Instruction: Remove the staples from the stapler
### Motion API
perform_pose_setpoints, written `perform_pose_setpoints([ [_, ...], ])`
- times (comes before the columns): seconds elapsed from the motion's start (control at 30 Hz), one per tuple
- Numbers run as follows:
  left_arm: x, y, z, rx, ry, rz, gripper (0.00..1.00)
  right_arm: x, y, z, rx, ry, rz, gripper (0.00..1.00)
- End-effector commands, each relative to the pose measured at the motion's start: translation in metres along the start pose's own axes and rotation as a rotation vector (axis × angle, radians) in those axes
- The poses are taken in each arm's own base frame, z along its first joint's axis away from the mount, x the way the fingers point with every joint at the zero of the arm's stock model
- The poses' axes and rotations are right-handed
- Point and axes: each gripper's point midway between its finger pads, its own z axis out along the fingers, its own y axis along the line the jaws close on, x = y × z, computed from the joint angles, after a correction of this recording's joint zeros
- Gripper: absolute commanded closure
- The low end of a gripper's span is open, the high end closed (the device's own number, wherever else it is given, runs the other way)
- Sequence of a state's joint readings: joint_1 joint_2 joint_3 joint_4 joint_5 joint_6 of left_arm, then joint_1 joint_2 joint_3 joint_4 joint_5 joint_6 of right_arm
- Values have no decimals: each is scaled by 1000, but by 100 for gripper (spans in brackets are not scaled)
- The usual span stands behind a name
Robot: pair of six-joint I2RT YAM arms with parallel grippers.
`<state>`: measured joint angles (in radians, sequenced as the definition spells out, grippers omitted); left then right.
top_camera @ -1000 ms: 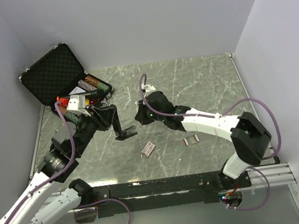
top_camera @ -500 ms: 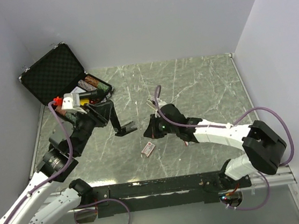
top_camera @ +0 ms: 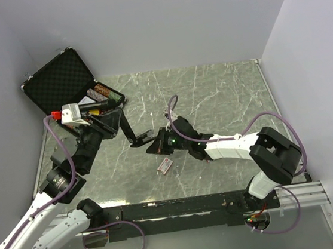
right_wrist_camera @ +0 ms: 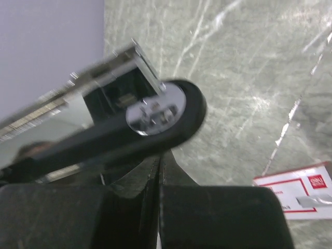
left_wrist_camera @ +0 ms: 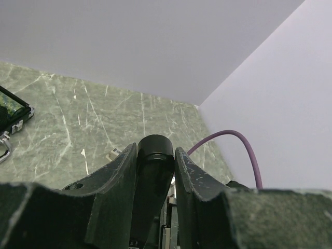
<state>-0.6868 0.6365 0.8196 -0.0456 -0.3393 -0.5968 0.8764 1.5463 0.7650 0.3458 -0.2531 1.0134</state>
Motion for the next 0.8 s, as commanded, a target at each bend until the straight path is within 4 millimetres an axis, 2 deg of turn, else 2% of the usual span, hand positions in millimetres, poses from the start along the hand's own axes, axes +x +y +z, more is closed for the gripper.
perform_pose_setpoints([
  [0.0, -51, -30, -9, 97, -156, -121, 99, -31, 38, 1, -91, -124, 18, 100],
  [0.27, -48, -32, -17, 109, -119, -138, 99, -74, 41, -1, -35, -268, -100, 100],
  [0.47, -39, -31, -18, 99, -64, -125, 99, -104, 55, -9, -51, -345, -241, 100],
  [0.6, -35, -32, -17, 104, -47, -127, 99, -120, 67, -18, -76, -383, -310, 100],
  [0.77, -35, -34, -17, 109, -45, -139, 99, -132, 70, -23, -125, -395, -316, 100],
])
